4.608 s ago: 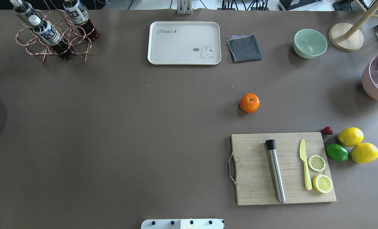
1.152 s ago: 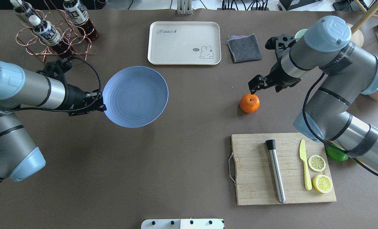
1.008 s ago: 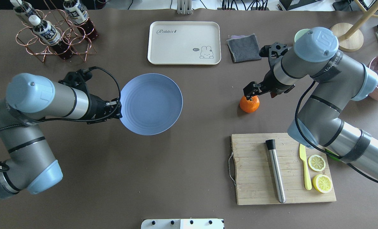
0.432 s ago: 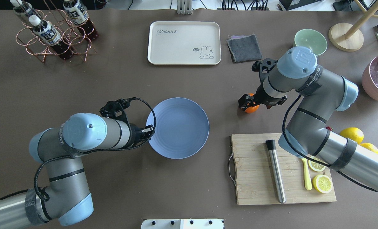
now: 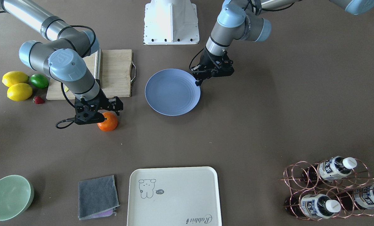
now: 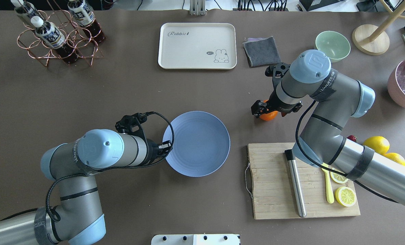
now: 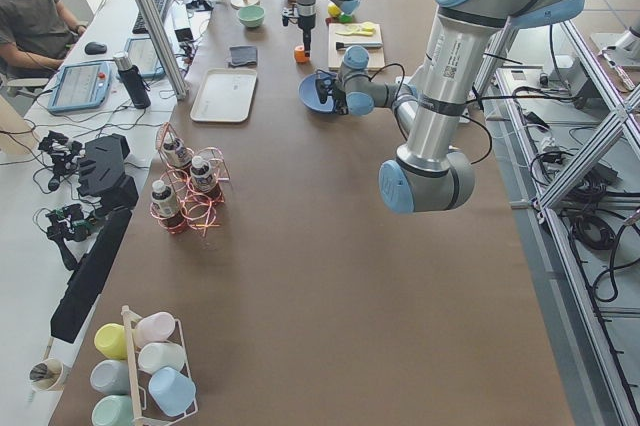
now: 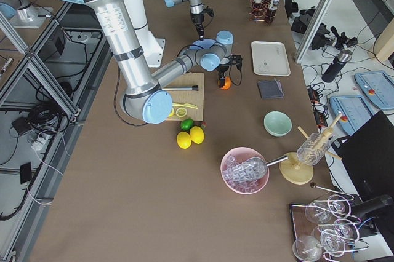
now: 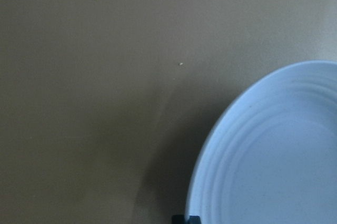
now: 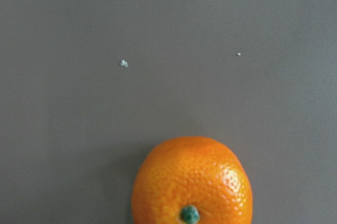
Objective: Pick orange to plate
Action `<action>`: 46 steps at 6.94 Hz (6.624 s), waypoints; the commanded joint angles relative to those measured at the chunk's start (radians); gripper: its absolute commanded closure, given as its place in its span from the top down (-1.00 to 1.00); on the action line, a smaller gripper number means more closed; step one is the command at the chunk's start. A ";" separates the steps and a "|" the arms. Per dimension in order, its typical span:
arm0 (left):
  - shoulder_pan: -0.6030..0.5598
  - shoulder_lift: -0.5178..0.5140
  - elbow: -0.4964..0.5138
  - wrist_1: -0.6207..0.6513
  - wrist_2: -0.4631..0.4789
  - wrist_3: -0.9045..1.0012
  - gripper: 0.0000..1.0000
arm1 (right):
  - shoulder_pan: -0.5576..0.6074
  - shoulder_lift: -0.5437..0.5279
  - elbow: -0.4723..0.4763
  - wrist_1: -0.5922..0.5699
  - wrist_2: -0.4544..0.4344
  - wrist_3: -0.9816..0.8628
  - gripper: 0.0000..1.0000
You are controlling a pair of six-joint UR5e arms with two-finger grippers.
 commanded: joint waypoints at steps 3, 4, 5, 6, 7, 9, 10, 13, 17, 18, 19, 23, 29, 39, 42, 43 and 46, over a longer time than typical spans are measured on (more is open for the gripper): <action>0.011 -0.001 -0.004 -0.002 0.016 0.000 -1.00 | -0.007 0.031 -0.035 0.000 -0.002 0.001 0.85; 0.011 -0.001 -0.006 -0.002 0.027 0.000 -1.00 | -0.007 0.046 -0.042 -0.002 -0.028 -0.004 0.83; 0.012 -0.001 -0.007 -0.002 0.028 0.000 -0.92 | -0.005 0.048 -0.047 0.000 -0.031 -0.008 0.80; 0.012 -0.002 -0.007 -0.002 0.028 0.000 -0.61 | -0.005 0.048 -0.056 0.001 -0.051 -0.010 0.80; 0.012 -0.002 -0.007 -0.002 0.028 0.000 0.11 | -0.004 0.051 -0.064 0.003 -0.071 -0.010 0.68; 0.012 -0.002 -0.009 -0.003 0.028 0.003 0.48 | 0.001 0.057 -0.061 0.003 -0.070 0.004 -0.54; 0.009 -0.001 -0.017 -0.002 0.025 0.008 0.52 | 0.013 0.083 -0.049 -0.005 -0.059 0.009 -1.00; -0.232 0.170 -0.092 -0.003 -0.200 0.244 0.51 | -0.093 0.236 0.028 -0.022 -0.020 0.310 -1.00; -0.466 0.269 -0.044 -0.009 -0.377 0.561 0.54 | -0.289 0.294 -0.044 -0.020 -0.212 0.389 -1.00; -0.466 0.269 -0.049 -0.008 -0.377 0.558 0.56 | -0.290 0.301 -0.056 -0.023 -0.212 0.391 -1.00; -0.466 0.268 -0.050 -0.009 -0.377 0.558 0.56 | -0.289 0.295 -0.065 -0.027 -0.212 0.382 -1.00; -0.468 0.257 -0.050 -0.008 -0.377 0.560 0.57 | -0.290 0.287 -0.070 -0.028 -0.214 0.378 1.00; -0.886 0.324 0.052 0.207 -0.620 1.191 0.58 | 0.159 -0.140 0.256 -0.134 0.141 -0.178 1.00; -1.421 0.473 0.261 0.471 -0.740 1.970 0.94 | 0.753 -0.552 0.155 -0.151 0.265 -1.148 1.00; -1.421 0.522 0.252 0.388 -0.714 1.966 0.95 | 0.753 -0.548 0.151 -0.148 0.263 -1.143 1.00; -1.421 0.530 0.253 0.386 -0.714 1.962 0.95 | 0.753 -0.551 0.151 -0.148 0.265 -1.143 1.00; -1.421 0.532 0.261 0.358 -0.714 1.965 0.95 | 0.753 -0.552 0.149 -0.148 0.265 -1.142 1.00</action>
